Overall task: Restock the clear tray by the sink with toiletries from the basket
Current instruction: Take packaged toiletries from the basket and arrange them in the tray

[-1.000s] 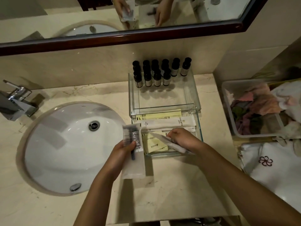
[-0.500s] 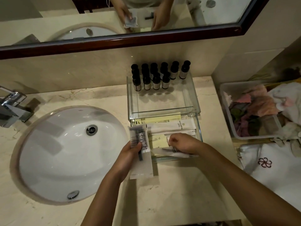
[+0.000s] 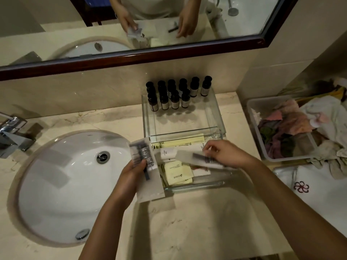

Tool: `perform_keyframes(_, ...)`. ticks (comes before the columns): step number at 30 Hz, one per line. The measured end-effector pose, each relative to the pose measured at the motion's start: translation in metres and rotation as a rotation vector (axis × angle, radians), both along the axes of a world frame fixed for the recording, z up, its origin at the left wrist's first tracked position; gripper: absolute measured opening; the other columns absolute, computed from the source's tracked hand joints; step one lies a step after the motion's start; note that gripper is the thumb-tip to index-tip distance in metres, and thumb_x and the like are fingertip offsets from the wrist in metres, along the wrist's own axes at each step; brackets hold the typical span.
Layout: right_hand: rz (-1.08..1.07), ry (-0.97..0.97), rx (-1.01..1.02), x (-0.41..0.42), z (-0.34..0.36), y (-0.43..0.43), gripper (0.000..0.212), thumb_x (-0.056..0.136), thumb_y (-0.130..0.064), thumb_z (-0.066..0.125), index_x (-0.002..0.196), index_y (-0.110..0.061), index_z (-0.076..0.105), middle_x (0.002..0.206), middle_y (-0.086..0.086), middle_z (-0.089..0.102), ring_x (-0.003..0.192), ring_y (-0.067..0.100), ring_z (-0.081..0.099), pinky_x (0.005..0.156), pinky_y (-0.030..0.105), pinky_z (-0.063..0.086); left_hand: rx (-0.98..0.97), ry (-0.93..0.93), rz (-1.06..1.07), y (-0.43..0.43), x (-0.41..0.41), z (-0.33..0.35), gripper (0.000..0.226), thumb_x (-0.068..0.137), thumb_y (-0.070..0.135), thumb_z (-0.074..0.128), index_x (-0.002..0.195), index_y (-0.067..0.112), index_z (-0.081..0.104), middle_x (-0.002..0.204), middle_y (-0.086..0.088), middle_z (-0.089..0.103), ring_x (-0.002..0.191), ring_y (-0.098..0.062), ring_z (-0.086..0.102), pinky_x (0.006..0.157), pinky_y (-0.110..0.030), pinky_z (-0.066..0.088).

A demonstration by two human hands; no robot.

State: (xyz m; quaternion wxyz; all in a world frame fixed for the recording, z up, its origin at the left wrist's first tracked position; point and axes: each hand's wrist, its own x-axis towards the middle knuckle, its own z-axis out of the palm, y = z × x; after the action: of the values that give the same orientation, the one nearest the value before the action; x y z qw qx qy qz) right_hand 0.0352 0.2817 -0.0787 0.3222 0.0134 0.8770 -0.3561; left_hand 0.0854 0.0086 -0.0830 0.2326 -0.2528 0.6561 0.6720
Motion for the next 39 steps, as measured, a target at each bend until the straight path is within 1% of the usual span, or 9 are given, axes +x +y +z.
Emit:
perform_keyframes(4,-0.119,0.368,0.079,-0.045,0.012,-0.002,0.012,0.095,-0.016,0.05,0.098,-0.018,0.061,0.095,0.004,0.065,0.092,0.025,0.06,0.083,0.036,0.048,-0.032,0.054,-0.014,-0.002,-0.017,0.011,0.023,0.097,0.022,0.045,0.11,0.017,0.064,0.109,-0.009,0.069,0.1,-0.028,0.063,0.091,-0.048,0.049)
perform_keyframes(7,-0.101,0.493,0.173,-0.08,0.005,-0.012,0.014,0.095,-0.019,0.05,0.1,-0.017,0.063,0.099,0.002,0.069,0.099,0.025,0.056,0.096,0.032,0.03,-0.045,0.081,-0.038,0.007,-0.032,0.016,0.023,0.097,0.019,0.046,0.112,0.012,0.061,0.106,-0.01,0.068,0.096,-0.027,0.062,0.086,-0.042,0.049)
perform_keyframes(13,-0.083,0.621,0.212,-0.105,-0.021,-0.027,0.017,0.094,-0.023,0.053,0.098,-0.02,0.069,0.104,-0.002,0.069,0.112,0.024,0.047,0.104,0.038,0.016,-0.064,0.116,-0.101,0.023,-0.051,0.014,0.02,0.097,0.021,0.047,0.109,0.016,0.062,0.105,-0.006,0.069,0.096,-0.023,0.063,0.083,-0.035,0.05)
perform_keyframes(19,-0.241,0.828,0.243,-0.09,-0.037,-0.025,0.018,0.086,-0.018,0.063,0.102,-0.015,0.07,0.107,0.006,0.065,0.109,0.03,0.05,0.097,0.038,0.026,-0.087,0.112,-0.155,0.035,-0.059,0.01,0.017,0.097,0.021,0.048,0.103,0.024,0.063,0.104,-0.001,0.069,0.099,-0.019,0.063,0.085,-0.032,0.05)
perform_keyframes(22,-0.233,0.784,0.228,-0.075,-0.044,-0.01,0.027,0.088,-0.019,0.06,0.115,-0.015,0.066,0.127,0.007,0.058,0.123,0.031,0.045,0.104,0.044,0.032,-0.095,0.111,-0.167,0.04,-0.063,0.008,0.017,0.097,0.021,0.048,0.1,0.028,0.064,0.105,0.001,0.068,0.1,-0.017,0.062,0.089,-0.033,0.049)
perform_keyframes(27,0.043,0.626,0.358,-0.06,-0.057,-0.002,0.047,0.094,-0.041,0.041,0.138,-0.025,0.046,0.152,0.003,0.033,0.141,0.03,0.025,0.114,0.046,0.016,-0.103,0.106,-0.184,0.053,-0.069,0.008,0.017,0.096,0.023,0.049,0.099,0.03,0.064,0.103,0.005,0.068,0.098,-0.013,0.062,0.088,-0.031,0.049)
perform_keyframes(34,0.03,0.753,0.413,-0.061,-0.056,-0.01,0.037,0.087,-0.04,0.051,0.117,-0.021,0.059,0.12,0.007,0.057,0.121,0.028,0.042,0.104,0.048,0.035,-0.109,0.092,-0.205,0.065,-0.069,0.007,0.016,0.096,0.023,0.05,0.097,0.03,0.064,0.102,0.005,0.068,0.098,-0.016,0.062,0.092,-0.037,0.048)
perform_keyframes(36,0.029,0.748,0.383,-0.064,-0.054,-0.012,0.042,0.09,-0.036,0.051,0.129,-0.021,0.052,0.139,0.011,0.047,0.134,0.031,0.035,0.112,0.047,0.023,-0.11,0.085,-0.194,0.065,-0.069,0.007,0.016,0.096,0.023,0.05,0.095,0.03,0.064,0.099,0.006,0.068,0.095,-0.014,0.062,0.092,-0.037,0.048)
perform_keyframes(39,0.06,0.645,0.343,-0.065,-0.055,-0.014,0.051,0.096,-0.04,0.043,0.144,-0.026,0.035,0.157,0.003,0.018,0.147,0.023,0.007,0.115,0.039,-0.003,-0.113,0.09,-0.174,0.063,-0.071,0.007,0.016,0.096,0.022,0.05,0.095,0.029,0.064,0.098,0.006,0.068,0.095,-0.014,0.062,0.09,-0.035,0.048)
